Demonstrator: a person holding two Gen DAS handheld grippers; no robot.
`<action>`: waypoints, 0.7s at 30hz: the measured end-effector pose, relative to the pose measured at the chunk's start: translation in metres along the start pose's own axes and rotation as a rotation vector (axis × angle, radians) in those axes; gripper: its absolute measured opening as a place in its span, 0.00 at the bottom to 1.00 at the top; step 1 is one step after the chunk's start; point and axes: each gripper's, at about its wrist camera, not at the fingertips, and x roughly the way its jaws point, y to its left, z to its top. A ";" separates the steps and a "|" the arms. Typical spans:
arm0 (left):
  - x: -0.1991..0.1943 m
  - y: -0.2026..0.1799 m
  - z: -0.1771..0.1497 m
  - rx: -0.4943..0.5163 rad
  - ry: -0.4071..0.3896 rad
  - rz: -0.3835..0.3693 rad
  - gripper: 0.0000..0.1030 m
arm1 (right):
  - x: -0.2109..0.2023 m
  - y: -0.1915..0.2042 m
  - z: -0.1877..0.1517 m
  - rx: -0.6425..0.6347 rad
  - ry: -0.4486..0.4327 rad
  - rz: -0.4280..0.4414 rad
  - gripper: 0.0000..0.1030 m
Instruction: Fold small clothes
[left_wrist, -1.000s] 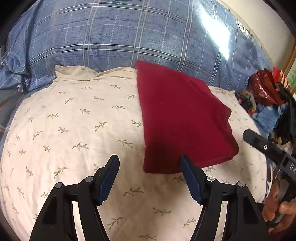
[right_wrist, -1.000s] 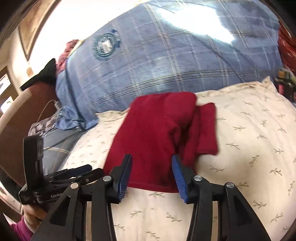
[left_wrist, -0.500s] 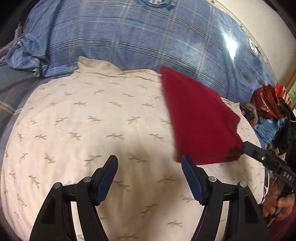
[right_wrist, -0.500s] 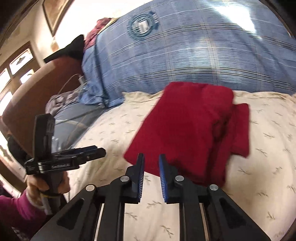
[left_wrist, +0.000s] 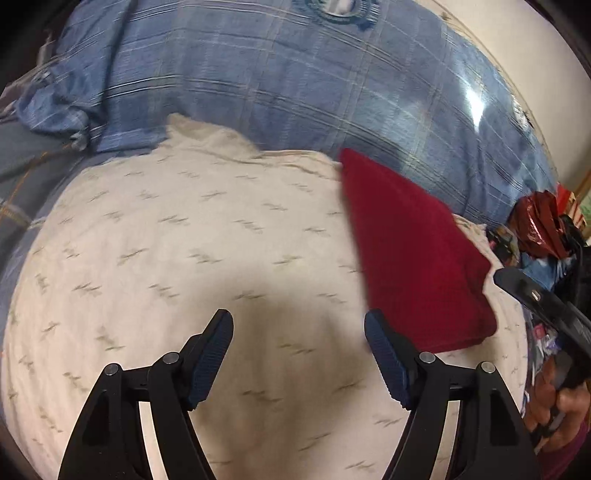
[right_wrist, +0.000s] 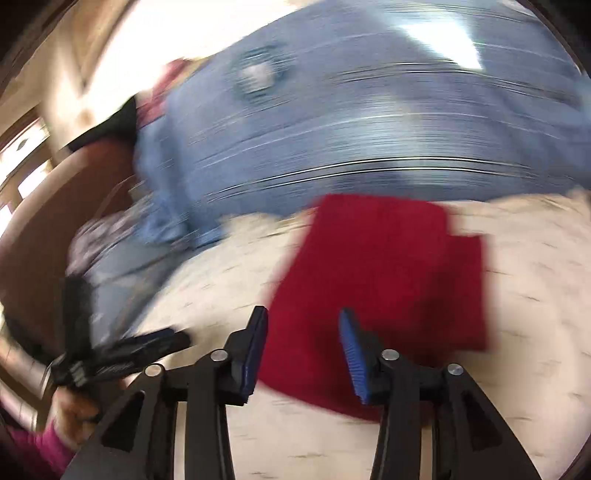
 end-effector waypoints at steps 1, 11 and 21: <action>0.004 -0.009 0.001 0.014 0.004 -0.010 0.71 | -0.001 -0.011 0.004 0.032 0.000 -0.029 0.42; 0.056 -0.082 0.019 0.169 0.048 -0.005 0.71 | 0.076 -0.094 0.036 0.324 0.092 -0.016 0.38; 0.095 -0.096 0.015 0.191 0.111 0.008 0.71 | 0.071 -0.070 0.026 0.060 0.047 -0.273 0.14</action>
